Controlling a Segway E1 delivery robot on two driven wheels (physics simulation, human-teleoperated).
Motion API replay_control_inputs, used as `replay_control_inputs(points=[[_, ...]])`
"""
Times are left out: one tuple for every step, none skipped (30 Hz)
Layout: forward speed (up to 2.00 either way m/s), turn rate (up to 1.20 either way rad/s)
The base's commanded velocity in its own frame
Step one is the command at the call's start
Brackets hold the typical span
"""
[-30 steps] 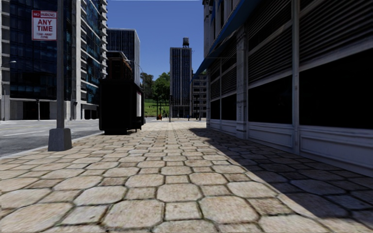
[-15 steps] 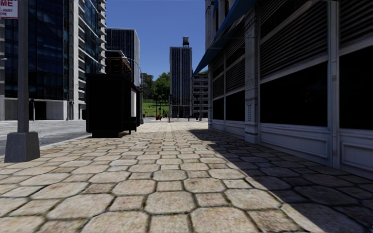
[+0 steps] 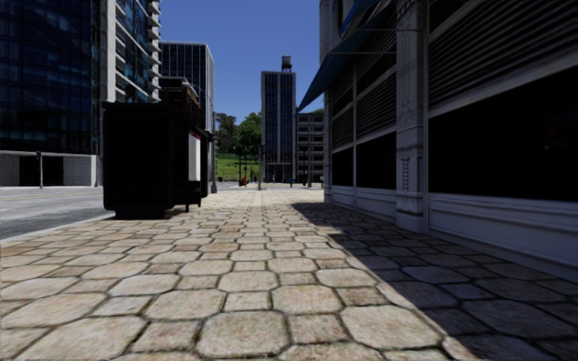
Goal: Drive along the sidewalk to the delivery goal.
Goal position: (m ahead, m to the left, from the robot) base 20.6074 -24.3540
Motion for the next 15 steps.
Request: replay_control_inputs(points=[[2.0, -0.22], [2.0, -0.22], [2.0, -0.22], [2.0, -0.22], [2.0, -0.22], [2.0, -0.22], [2.0, -0.22], [2.0, -0.22], [2.0, -0.22], [2.0, -0.22], [2.0, -0.22], [2.0, -0.22], [2.0, -0.22], [2.0, -0.22], [2.0, -0.22]])
